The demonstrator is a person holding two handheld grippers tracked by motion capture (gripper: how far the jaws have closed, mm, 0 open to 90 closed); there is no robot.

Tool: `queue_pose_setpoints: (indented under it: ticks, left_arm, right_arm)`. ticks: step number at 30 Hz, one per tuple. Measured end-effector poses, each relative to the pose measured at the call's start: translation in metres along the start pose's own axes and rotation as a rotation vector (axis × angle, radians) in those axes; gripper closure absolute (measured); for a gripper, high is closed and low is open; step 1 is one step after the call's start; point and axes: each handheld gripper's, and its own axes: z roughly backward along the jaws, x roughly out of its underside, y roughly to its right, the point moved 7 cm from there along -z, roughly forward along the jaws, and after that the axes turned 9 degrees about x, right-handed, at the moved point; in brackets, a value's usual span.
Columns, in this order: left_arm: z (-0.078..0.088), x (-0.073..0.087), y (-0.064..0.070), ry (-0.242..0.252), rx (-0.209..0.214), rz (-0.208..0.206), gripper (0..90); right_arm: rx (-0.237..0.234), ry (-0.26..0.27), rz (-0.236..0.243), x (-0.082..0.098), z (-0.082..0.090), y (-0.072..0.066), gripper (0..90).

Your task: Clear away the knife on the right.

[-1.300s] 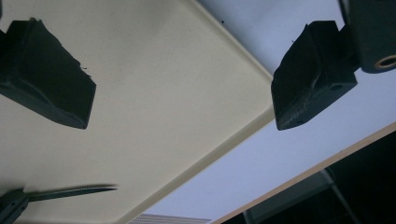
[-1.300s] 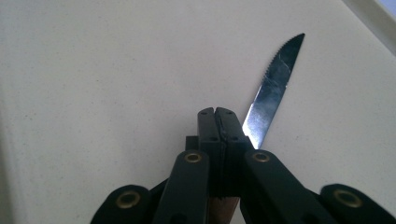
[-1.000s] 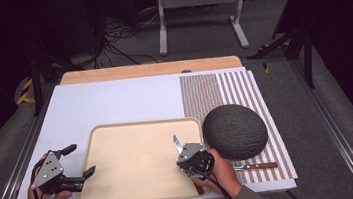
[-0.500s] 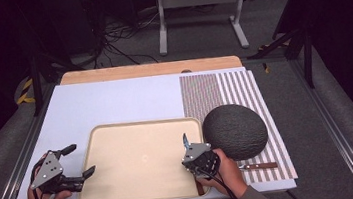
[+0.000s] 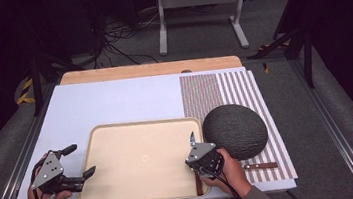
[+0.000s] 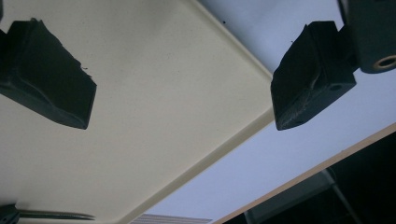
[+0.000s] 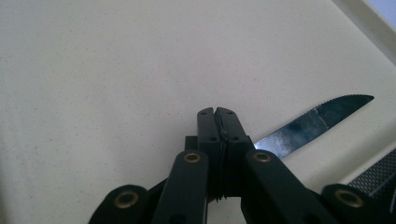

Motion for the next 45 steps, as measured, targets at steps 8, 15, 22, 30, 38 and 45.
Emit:
queue_pose_setpoints:
  ticks: [8, 15, 22, 30, 38, 45]
  left_arm:
    - [0.0, 0.0, 0.0, 0.002, -0.001, 0.004, 7.7]
    - [0.0, 0.0, 0.0, 0.0, -0.001, 0.002, 7.8]
    - [0.001, 0.0, -0.001, 0.002, -0.005, 0.0, 7.8]
    - [0.003, 0.0, -0.003, 0.018, -0.014, 0.005, 7.7]
    - [0.005, 0.001, -0.004, 0.02, -0.017, 0.007, 7.6]
    - [0.006, 0.001, -0.004, 0.023, -0.013, 0.006, 7.6]
  right_arm:
    - [0.031, 0.044, -0.013, -0.004, 0.007, 0.005, 90.0]
    - [0.058, 0.101, -0.022, -0.005, 0.022, 0.015, 87.9]
    - [0.089, 0.132, -0.048, -0.004, 0.036, 0.027, 85.8]
    - [0.127, 0.174, -0.072, 0.003, 0.052, 0.042, 83.0]
    - [0.209, 0.184, -0.111, 0.012, 0.065, 0.058, 83.2]
    - [0.257, 0.183, -0.138, 0.025, 0.076, 0.07, 78.7]
